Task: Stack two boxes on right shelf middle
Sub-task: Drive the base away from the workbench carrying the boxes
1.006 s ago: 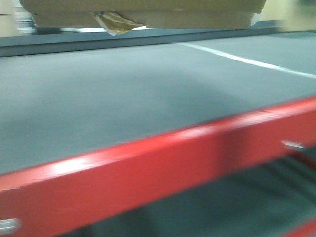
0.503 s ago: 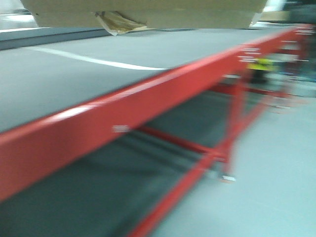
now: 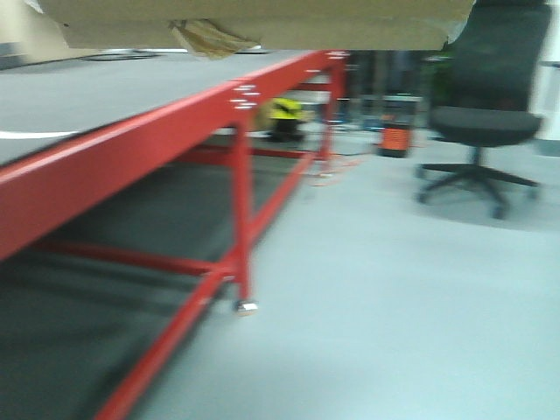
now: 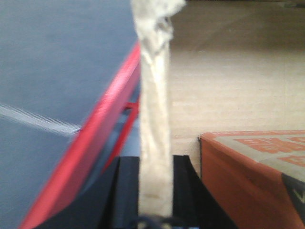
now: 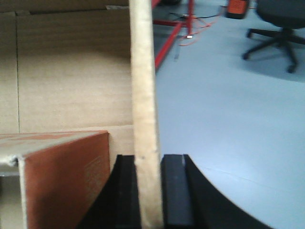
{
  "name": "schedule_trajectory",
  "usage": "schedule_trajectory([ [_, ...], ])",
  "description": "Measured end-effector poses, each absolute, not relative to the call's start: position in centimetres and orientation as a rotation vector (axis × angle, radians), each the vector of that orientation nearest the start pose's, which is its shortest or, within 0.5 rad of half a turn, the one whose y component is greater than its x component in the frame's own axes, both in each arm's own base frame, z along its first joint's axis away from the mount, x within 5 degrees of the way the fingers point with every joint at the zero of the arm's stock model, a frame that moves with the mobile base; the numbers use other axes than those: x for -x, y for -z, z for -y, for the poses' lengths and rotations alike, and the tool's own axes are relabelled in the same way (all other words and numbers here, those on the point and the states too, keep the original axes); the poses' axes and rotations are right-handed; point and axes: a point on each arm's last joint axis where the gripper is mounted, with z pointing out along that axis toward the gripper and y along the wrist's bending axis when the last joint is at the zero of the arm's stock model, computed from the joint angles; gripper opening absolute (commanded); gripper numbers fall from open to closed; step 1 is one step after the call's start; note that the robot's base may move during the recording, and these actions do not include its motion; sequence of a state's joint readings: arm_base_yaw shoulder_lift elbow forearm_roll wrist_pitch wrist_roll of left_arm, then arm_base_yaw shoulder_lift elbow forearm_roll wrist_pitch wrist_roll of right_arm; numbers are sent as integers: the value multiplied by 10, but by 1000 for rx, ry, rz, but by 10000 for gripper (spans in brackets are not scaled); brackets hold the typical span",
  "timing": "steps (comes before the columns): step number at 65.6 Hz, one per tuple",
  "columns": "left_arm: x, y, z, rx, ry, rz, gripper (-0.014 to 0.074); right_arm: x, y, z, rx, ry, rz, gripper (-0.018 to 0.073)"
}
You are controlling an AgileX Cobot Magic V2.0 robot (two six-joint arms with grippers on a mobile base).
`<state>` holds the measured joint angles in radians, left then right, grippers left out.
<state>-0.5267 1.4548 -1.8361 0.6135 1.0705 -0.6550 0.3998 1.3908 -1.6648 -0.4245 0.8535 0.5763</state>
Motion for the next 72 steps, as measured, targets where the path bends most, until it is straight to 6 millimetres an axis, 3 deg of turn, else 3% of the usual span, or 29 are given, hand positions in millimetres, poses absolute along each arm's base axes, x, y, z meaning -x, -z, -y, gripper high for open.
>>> schedule_trajectory([
  [72,-272,-502,105,119,-11,-2003,-111,-280,-480,-88,-87,-126,-1990,-151],
])
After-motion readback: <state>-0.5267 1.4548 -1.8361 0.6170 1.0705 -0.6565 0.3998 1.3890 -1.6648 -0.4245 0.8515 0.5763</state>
